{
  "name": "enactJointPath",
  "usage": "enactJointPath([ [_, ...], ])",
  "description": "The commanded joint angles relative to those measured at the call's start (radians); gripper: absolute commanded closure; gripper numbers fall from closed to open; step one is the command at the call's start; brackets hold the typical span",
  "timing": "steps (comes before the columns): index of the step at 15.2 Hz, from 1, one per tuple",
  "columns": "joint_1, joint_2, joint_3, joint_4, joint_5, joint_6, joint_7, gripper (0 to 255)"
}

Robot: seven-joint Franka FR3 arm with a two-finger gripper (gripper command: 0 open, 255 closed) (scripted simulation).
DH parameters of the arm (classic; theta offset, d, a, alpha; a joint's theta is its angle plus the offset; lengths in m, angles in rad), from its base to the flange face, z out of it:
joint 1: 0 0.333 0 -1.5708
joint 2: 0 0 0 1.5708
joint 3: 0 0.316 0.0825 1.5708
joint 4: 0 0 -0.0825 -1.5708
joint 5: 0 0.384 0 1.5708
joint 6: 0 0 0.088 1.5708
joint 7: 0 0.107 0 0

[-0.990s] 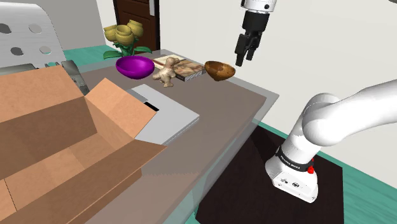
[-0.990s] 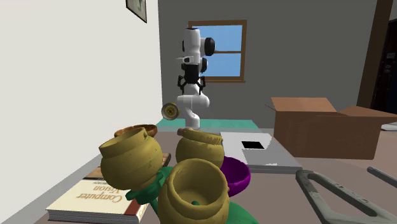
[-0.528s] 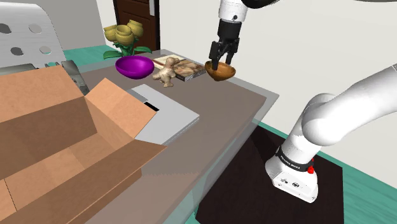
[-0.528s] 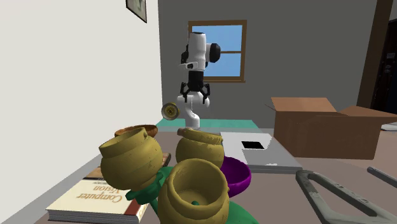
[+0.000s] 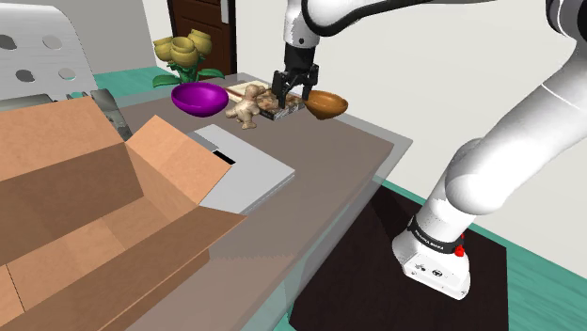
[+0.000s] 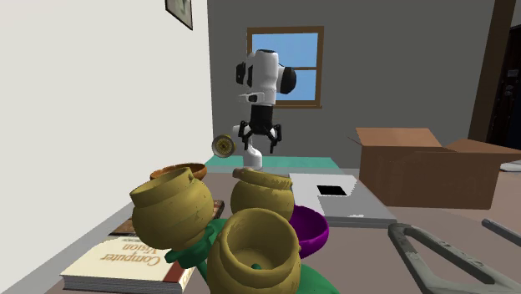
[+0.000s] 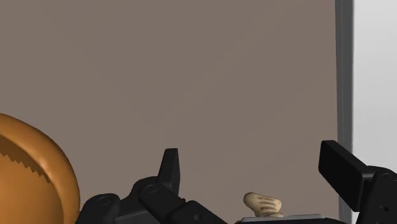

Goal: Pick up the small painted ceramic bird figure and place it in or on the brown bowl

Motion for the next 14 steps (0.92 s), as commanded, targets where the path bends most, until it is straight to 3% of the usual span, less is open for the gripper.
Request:
enactJointPath([
  [1,-0.007,0.081,0.013,0.052,-0.026,0.035,0.044,0],
  [10,0.001,0.43,0.027,0.352,-0.166,0.092,0.224,0],
  [14,0.002,0.461,0.022,0.348,-0.178,0.127,0.236,0],
])
